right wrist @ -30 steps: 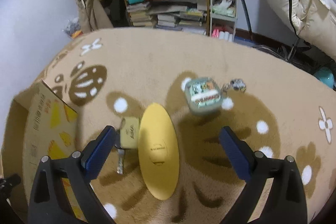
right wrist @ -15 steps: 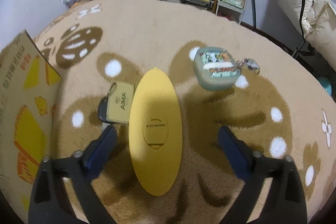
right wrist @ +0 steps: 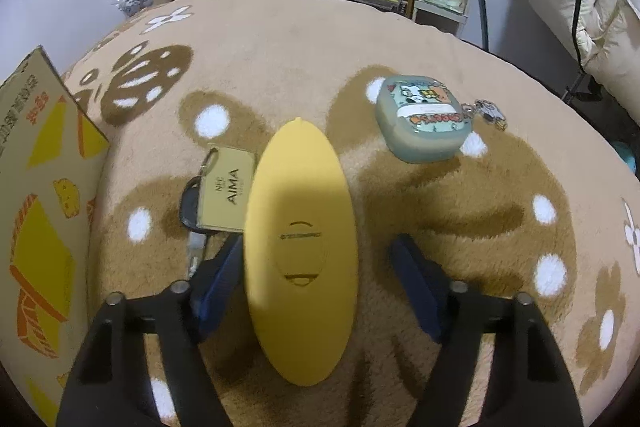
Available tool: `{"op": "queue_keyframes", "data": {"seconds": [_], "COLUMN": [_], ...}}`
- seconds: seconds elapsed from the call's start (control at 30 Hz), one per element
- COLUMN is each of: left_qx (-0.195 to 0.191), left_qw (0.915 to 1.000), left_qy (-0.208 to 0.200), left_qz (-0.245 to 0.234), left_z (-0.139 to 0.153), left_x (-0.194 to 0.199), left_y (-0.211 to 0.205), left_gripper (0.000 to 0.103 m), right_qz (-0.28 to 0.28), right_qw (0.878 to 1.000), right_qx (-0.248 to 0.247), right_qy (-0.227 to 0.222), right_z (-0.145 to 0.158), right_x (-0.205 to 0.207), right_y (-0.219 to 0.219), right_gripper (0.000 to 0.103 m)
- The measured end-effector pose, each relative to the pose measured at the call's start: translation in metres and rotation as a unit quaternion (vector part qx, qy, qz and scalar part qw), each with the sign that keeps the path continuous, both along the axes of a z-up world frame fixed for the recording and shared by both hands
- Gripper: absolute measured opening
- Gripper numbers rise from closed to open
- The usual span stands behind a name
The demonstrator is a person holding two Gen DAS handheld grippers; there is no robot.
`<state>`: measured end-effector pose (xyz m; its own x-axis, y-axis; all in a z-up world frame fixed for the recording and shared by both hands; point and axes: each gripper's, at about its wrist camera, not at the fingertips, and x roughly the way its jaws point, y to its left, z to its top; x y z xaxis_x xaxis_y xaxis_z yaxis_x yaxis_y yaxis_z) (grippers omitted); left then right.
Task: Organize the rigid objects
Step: 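Move the right tool back toward the yellow oval pad, then grasp the yellow oval pad with the right tool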
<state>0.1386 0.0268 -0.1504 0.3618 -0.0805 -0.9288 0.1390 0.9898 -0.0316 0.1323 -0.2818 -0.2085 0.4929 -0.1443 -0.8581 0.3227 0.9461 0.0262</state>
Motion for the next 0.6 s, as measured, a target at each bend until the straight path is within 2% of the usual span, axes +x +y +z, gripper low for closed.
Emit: {"op": "queue_keyframes", "data": {"seconds": [0.03,0.07,0.2,0.6], "left_qx": [-0.001,-0.001,-0.001,-0.001], "left_qw": [1.0,1.0,1.0,1.0], "left_qy": [0.0,0.0,0.0,0.0], "left_qz": [0.0,0.0,0.0,0.0], "left_z": [0.0,0.0,0.0,0.0], "left_x": [0.0,0.0,0.0,0.0], "left_y": [0.0,0.0,0.0,-0.001], "left_gripper": [0.008,0.008,0.008,0.008], "right_qz": [0.002,0.009,0.011,-0.018], "right_qw": [1.0,1.0,0.999,0.999], "right_qx": [0.0,0.0,-0.034,0.014], "right_qy": [0.001,0.001,0.008,-0.025], "right_z": [0.001,0.002,0.004,0.031], "right_x": [0.0,0.002,0.003,-0.001], "right_y": [0.002,0.006,0.016,0.0], "right_gripper": [0.069,0.06,0.059,0.059]}}
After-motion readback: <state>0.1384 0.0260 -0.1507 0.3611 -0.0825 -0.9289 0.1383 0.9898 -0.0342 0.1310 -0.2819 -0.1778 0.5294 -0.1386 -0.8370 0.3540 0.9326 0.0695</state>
